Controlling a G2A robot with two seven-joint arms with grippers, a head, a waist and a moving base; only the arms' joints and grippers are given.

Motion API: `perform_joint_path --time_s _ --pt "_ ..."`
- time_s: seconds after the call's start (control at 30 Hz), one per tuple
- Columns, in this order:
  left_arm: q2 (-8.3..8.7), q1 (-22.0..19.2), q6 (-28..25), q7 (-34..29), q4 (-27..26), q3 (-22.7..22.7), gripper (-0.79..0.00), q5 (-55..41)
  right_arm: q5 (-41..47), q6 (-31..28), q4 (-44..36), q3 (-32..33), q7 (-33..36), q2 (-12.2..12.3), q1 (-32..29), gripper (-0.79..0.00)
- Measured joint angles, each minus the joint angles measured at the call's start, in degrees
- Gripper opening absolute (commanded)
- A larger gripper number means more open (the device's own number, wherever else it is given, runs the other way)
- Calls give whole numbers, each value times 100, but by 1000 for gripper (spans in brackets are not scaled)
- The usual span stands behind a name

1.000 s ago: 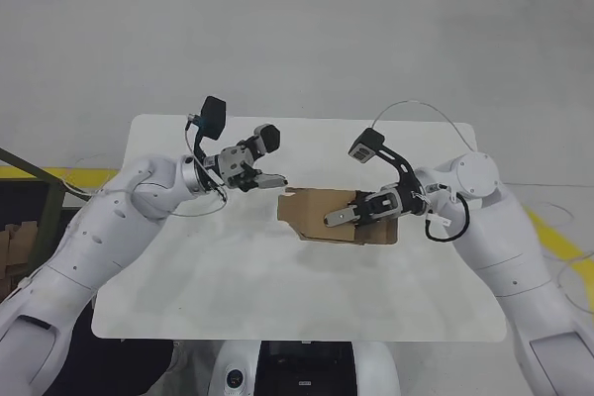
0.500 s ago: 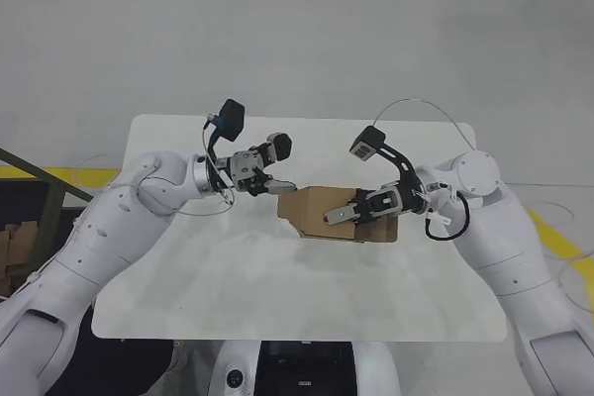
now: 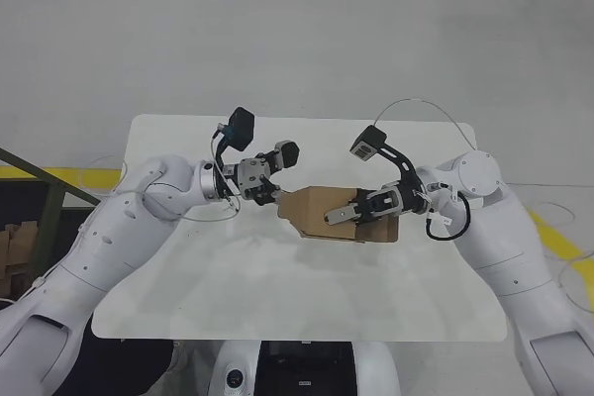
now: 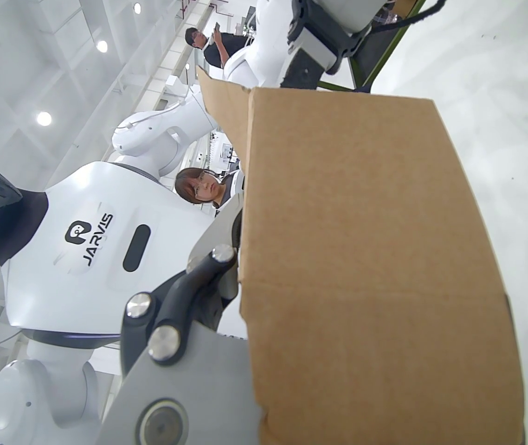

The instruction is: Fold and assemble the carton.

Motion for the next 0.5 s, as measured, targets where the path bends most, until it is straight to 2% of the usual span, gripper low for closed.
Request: perform_joint_path --time_s 0.5 --pt "-109 71 98 -75 -127 -114 0 220 12 -8 -9 -55 8 -15 17 -785"
